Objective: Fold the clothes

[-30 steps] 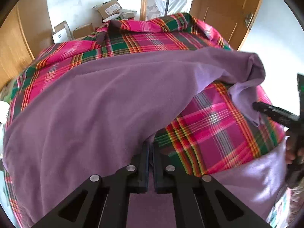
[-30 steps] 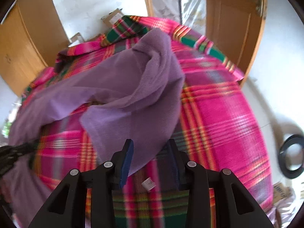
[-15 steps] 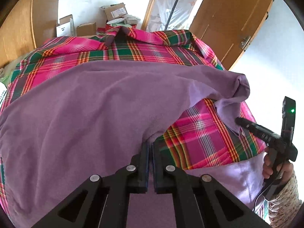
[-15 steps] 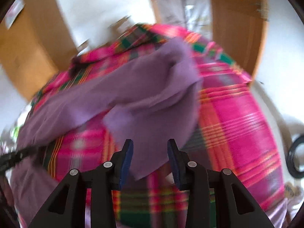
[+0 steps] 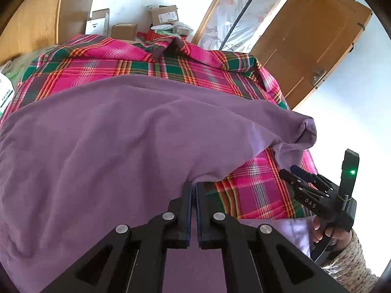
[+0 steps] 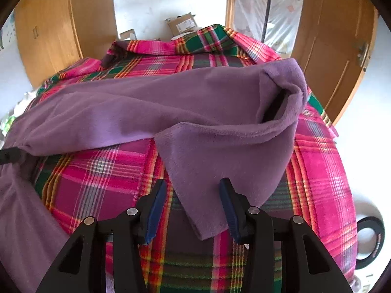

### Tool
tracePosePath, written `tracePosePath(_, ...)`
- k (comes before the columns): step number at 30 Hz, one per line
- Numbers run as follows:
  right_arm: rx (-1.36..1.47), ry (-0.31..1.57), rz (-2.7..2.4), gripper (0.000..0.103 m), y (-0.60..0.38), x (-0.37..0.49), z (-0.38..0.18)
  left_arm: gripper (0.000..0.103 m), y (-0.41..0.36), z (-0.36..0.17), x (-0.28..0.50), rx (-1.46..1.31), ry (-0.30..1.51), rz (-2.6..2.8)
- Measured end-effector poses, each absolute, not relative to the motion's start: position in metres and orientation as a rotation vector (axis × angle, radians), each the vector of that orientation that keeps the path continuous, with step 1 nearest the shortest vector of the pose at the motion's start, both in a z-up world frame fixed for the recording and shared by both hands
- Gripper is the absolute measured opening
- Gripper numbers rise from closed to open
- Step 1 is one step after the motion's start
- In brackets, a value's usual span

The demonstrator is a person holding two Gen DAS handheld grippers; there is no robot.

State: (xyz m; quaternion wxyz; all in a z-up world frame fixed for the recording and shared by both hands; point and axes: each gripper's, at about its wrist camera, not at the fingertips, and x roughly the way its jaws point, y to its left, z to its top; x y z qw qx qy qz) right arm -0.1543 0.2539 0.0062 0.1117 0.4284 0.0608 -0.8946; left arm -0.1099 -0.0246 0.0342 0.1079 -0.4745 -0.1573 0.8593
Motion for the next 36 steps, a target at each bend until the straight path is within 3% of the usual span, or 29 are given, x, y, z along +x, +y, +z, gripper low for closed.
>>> tracePosePath(1, 1.257, 0.177, -2.637, 0.039, 0.255, -0.155, 0.006, 0.003, -0.026, 0.034, -0.110, -1.399, -0.473, 2.527)
tracePosePath(3, 1.259, 0.158, -2.651, 0.019, 0.261, -0.156, 0.007, 0.003, -0.027, 0.033, -0.109, -1.401, -0.483, 2.527)
tracePosePath(5, 1.263, 0.130, -2.662, 0.010, 0.268, -0.155, 0.008, 0.003, -0.026, 0.033, -0.109, -1.400, -0.481, 2.524)
tracePosePath(17, 1.121, -0.138, -2.898, 0.008, 0.356, -0.147, 0.056, 0.003, -0.027, 0.030, -0.108, -1.418, -0.487, 2.534)
tracePosePath(23, 1.092, -0.148, -3.090, 0.008, 0.414, -0.155, 0.076, 0.003, -0.029, 0.032, -0.106, -1.418, -0.508, 2.544)
tracePosePath(32, 1.126, -0.105, -3.266, 0.009, 0.463, -0.178, 0.069, 0.003, -0.031, 0.033, -0.103, -1.434, -0.546, 2.545)
tracePosePath(36, 1.279, -0.253, -3.230, 0.010, 0.485, -0.192, 0.048, 0.003, -0.032, 0.032, -0.104, -1.446, -0.548, 2.543)
